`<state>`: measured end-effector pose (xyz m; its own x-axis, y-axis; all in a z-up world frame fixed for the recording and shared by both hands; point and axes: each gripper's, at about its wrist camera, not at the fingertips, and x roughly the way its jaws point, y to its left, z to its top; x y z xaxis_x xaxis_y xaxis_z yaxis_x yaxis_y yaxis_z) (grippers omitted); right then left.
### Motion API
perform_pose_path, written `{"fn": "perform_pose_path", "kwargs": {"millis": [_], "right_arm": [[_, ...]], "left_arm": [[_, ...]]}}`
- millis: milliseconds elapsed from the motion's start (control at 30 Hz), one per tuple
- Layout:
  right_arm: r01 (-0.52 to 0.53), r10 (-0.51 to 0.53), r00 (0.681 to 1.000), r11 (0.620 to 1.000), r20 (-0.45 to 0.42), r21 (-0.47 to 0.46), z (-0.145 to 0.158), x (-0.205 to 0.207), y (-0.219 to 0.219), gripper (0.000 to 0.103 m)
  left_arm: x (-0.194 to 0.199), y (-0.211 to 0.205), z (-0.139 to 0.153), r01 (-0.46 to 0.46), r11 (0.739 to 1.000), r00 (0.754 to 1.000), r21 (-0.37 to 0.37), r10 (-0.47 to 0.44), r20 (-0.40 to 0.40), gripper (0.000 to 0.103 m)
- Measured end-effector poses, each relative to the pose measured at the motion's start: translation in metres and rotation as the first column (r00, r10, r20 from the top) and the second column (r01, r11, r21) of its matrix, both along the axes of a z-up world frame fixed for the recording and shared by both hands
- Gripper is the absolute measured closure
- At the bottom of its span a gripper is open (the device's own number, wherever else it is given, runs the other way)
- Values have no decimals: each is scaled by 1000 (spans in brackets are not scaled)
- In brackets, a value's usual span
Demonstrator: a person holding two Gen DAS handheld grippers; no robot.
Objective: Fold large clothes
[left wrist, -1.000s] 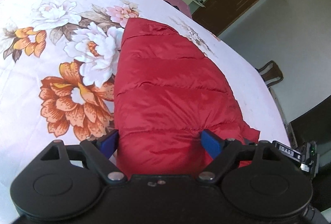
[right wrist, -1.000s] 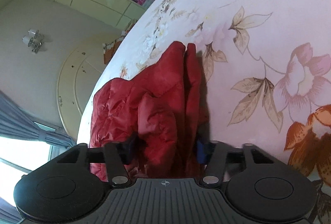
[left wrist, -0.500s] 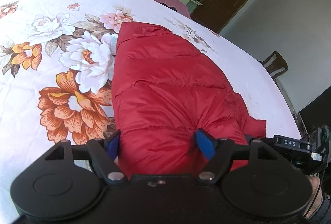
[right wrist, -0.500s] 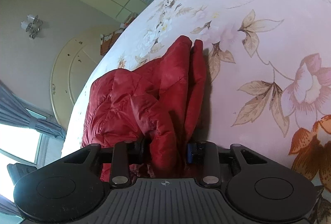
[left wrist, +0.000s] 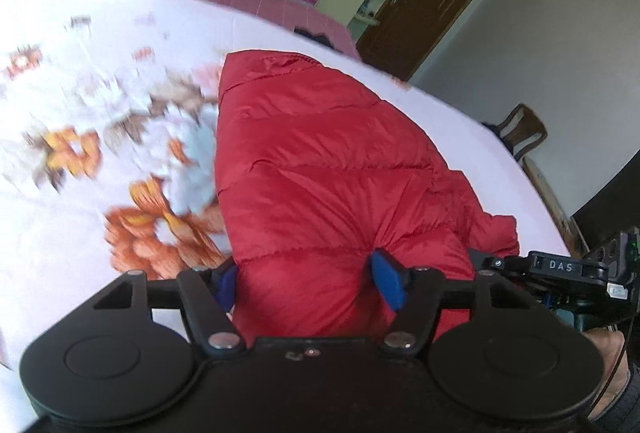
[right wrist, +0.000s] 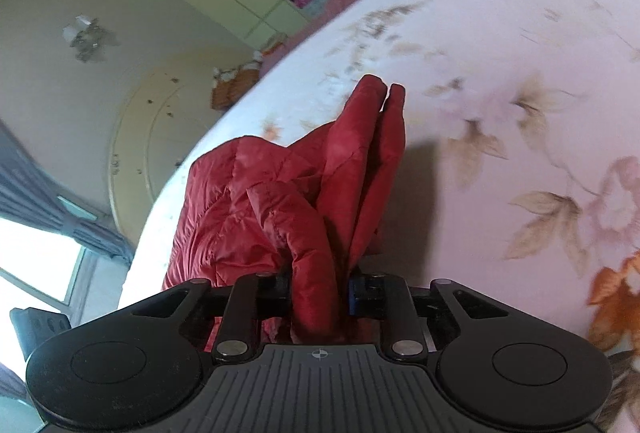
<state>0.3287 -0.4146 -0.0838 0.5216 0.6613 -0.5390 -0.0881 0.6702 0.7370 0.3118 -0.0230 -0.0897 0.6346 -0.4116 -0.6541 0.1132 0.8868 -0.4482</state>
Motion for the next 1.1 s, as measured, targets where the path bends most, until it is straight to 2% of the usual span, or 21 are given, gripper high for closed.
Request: {"fn": "perform_pose_path", "kwargs": {"millis": [167, 333, 600, 767, 900, 933, 1000, 1100], "right_arm": [[-30, 30, 998, 1000, 54, -2, 23, 0, 46, 81], [-62, 65, 995, 998, 75, -31, 33, 6, 115, 81], [-93, 96, 994, 994, 48, -59, 30, 14, 265, 81], [-94, 96, 995, 993, 22, -72, 21, 21, 341, 81], [-48, 42, 998, 993, -49, -112, -10, 31, 365, 81], [-29, 19, 997, 992, -76, -127, -22, 33, 365, 81], [9, -20, 993, 995, -120, -95, -39, 36, 359, 81], [22, -32, 991, 997, -127, -80, -44, 37, 353, 81]], "left_arm": [[-6, 44, 19, -18, 1000, 998, -10, 18, 55, 38], [-11, 110, 21, -41, 999, 997, -25, 43, 68, 38], [-11, 255, 21, -27, 999, 999, -38, 28, 34, 40], [4, 323, 11, -44, 997, 999, -60, 43, -21, 40], [21, 343, -16, -26, 999, 996, -28, 23, -90, 38], [23, 346, -23, -29, 999, 995, -46, 25, -101, 38], [24, 348, -29, -31, 996, 994, -79, 22, -107, 38], [25, 351, -31, -16, 997, 995, -71, 8, -100, 35]]}}
